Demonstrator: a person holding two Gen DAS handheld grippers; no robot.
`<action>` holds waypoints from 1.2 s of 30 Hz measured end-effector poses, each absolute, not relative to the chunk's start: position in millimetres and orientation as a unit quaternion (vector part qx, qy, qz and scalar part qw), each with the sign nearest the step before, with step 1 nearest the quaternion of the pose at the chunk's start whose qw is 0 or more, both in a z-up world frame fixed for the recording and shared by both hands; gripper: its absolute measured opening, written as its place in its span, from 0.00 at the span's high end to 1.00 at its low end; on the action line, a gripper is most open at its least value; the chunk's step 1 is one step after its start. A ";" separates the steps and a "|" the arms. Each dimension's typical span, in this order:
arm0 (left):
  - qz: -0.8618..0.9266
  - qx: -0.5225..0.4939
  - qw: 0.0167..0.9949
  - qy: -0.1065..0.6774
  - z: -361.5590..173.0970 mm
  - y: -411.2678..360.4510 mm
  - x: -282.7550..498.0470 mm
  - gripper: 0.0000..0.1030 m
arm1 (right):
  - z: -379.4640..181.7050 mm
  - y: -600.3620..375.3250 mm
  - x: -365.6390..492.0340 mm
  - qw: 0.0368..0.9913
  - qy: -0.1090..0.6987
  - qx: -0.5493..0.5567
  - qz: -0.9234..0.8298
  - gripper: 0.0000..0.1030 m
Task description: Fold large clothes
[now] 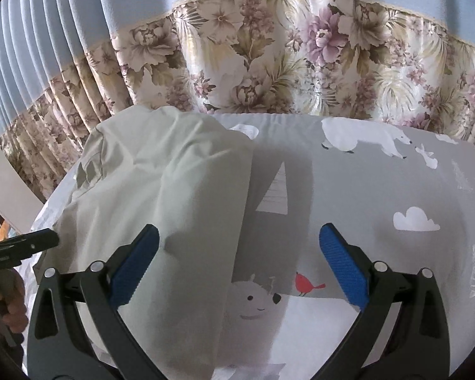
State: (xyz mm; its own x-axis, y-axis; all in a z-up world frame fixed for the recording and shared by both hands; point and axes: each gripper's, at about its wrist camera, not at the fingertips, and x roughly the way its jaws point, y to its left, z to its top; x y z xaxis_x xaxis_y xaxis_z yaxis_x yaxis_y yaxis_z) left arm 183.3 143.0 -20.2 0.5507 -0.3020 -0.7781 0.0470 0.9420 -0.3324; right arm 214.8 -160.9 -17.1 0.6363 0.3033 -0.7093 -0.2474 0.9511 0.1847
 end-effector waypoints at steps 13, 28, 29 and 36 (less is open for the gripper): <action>-0.155 -0.135 0.880 0.428 1.1 119.4 206.6 0.93 | -22.7 -142.2 210.0 0.900 0.405 0.022 0.156 0.03; 0.062 -0.089 0.927 0.358 24.8 154.0 156.5 0.13 | -5.3 -136.8 207.9 0.919 0.371 -0.015 0.135 0.03; 0.066 -0.081 0.932 0.347 36.0 149.8 158.9 0.11 | -2.4 -135.3 212.1 0.921 0.368 -0.014 0.127 0.03; 0.108 -0.042 0.894 0.434 -7.8 133.0 234.1 0.08 | -20.8 -103.5 238.0 0.911 0.393 -0.051 0.109 0.03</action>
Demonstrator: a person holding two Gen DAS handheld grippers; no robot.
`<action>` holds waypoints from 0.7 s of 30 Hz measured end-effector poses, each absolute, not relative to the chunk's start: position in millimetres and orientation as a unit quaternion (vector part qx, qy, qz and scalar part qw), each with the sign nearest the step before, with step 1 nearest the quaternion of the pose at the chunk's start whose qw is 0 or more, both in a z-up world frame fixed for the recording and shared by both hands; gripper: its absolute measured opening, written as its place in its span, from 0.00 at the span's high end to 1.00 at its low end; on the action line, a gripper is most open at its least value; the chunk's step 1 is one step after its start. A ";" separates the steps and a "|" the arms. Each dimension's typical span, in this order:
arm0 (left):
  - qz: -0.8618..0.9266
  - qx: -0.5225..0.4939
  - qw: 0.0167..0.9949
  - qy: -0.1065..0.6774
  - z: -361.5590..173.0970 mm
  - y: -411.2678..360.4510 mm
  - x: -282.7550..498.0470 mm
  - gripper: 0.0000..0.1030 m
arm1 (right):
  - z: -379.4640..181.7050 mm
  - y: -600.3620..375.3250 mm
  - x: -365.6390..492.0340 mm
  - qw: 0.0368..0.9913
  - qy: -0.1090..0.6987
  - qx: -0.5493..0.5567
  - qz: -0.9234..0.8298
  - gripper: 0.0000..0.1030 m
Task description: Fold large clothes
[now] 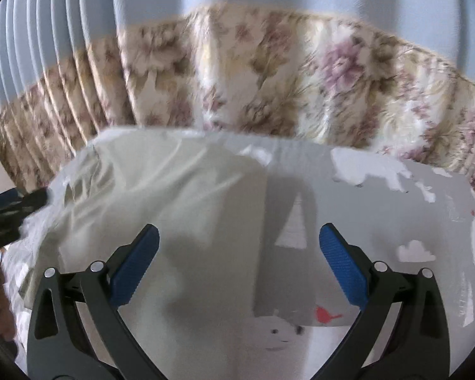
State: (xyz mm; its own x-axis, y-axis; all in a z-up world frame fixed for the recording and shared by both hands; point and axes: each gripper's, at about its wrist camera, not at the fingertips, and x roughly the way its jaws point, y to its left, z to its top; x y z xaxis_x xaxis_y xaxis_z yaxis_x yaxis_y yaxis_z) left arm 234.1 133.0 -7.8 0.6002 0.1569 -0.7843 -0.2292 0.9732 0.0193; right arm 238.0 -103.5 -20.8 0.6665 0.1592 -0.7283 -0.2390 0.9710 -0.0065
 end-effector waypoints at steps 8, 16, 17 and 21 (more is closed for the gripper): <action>0.030 -0.136 0.885 0.444 -41.9 163.7 222.0 0.08 | -36.2 -117.1 239.4 0.904 0.408 -0.024 0.128 0.03; -0.002 -0.134 0.867 0.480 -56.6 156.4 226.4 0.06 | -50.6 -115.0 247.7 0.872 0.456 0.034 0.176 0.03; -0.002 -0.129 0.866 0.482 -57.2 153.5 228.2 0.06 | -51.8 -115.8 248.4 0.869 0.459 0.041 0.181 0.03; -0.026 -0.133 0.867 0.480 -58.9 146.8 228.4 0.09 | -54.8 -114.7 250.7 0.857 0.463 0.059 0.219 0.13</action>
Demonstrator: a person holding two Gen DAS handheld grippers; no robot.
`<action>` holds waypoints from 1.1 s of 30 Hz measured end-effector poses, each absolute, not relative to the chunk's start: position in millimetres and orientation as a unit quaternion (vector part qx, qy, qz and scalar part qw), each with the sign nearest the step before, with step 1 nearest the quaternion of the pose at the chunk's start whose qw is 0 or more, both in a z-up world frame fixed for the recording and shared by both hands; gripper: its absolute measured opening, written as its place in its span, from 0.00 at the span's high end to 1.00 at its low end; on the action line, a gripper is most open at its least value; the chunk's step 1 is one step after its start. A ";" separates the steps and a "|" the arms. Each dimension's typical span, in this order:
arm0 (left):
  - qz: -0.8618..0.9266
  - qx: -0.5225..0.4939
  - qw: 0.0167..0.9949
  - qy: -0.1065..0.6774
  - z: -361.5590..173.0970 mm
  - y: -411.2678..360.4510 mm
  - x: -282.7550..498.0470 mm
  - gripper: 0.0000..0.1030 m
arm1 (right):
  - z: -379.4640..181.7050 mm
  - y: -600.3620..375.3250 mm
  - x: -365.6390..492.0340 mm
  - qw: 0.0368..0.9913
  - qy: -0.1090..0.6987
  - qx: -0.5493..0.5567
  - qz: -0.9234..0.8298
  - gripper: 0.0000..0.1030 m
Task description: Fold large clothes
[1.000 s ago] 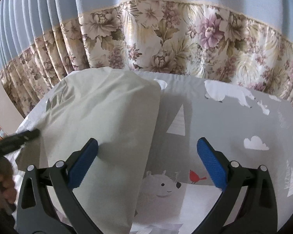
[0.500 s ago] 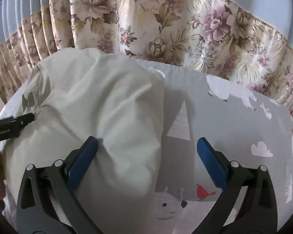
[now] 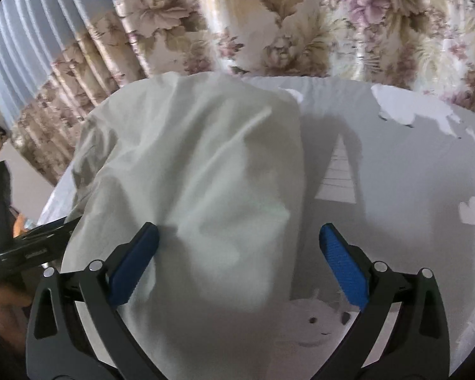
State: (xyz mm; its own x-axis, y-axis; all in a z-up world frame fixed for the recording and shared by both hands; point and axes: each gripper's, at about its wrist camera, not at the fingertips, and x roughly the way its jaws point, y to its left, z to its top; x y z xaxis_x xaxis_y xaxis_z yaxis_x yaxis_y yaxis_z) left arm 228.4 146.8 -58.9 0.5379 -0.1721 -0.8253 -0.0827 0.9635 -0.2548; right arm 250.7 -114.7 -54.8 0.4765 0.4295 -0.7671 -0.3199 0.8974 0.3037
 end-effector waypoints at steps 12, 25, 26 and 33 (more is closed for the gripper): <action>-0.105 -0.184 0.857 0.470 -54.9 123.3 234.0 0.38 | -35.0 -130.0 247.1 0.854 0.426 0.104 0.279 0.74; -0.191 -0.167 0.854 0.454 -45.1 -53.6 267.9 0.48 | 22.4 -290.9 230.9 0.920 0.364 0.010 0.144 0.75; -0.171 -0.164 0.855 0.461 -50.7 -61.7 271.5 0.47 | 12.9 -305.9 234.1 0.920 0.371 0.006 0.128 0.72; -0.081 -0.072 0.894 0.435 -51.7 -92.8 258.9 0.33 | -33.5 -349.7 217.4 0.928 0.371 -0.025 0.040 0.03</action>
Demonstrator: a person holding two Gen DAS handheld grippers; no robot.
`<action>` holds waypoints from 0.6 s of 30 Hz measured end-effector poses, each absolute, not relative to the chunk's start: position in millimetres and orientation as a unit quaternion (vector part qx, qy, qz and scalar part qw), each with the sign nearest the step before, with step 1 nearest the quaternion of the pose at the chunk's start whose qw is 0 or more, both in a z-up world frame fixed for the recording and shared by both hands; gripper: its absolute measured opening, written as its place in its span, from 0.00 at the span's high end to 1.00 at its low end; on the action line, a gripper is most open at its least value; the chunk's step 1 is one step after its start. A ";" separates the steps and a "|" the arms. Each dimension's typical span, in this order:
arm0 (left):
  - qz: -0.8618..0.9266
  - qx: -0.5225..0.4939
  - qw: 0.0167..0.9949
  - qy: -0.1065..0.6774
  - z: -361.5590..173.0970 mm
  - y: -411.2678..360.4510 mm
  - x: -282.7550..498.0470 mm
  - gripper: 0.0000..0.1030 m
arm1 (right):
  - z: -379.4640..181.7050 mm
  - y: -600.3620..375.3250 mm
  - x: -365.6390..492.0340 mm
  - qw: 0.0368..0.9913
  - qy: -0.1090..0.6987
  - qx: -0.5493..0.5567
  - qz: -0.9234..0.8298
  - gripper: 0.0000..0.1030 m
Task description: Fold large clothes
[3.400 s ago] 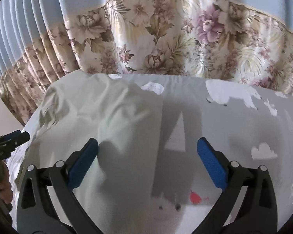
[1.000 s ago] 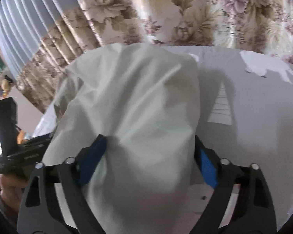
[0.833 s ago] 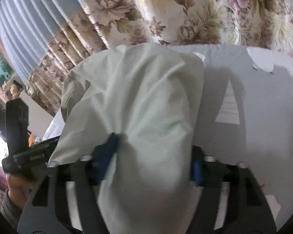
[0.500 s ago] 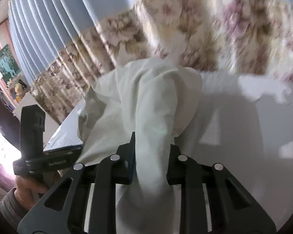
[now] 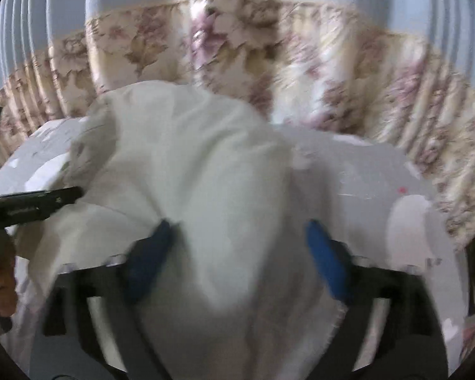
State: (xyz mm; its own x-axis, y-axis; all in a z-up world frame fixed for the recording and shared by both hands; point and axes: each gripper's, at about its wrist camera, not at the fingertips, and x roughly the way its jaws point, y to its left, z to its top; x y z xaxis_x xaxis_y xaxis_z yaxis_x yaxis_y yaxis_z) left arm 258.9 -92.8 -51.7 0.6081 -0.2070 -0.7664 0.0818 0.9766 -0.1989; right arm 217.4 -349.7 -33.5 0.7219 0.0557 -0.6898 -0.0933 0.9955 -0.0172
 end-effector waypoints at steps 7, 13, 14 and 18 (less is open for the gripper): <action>-0.058 -0.048 0.896 0.438 -58.1 -68.5 235.0 0.26 | -39.1 -337.5 170.2 0.933 0.358 -0.034 0.011 0.03; -0.083 -0.047 0.925 0.369 7.2 -71.8 208.5 0.21 | -2.2 -340.5 156.2 0.943 0.329 -0.039 0.009 0.03; -0.091 -0.043 0.927 0.361 20.7 -78.1 213.2 0.19 | 7.3 -340.6 164.4 0.945 0.324 -0.038 0.004 0.03; -0.070 0.005 0.930 0.360 41.3 -109.6 257.3 0.17 | 23.9 -339.5 220.0 0.941 0.336 -0.028 -0.010 0.03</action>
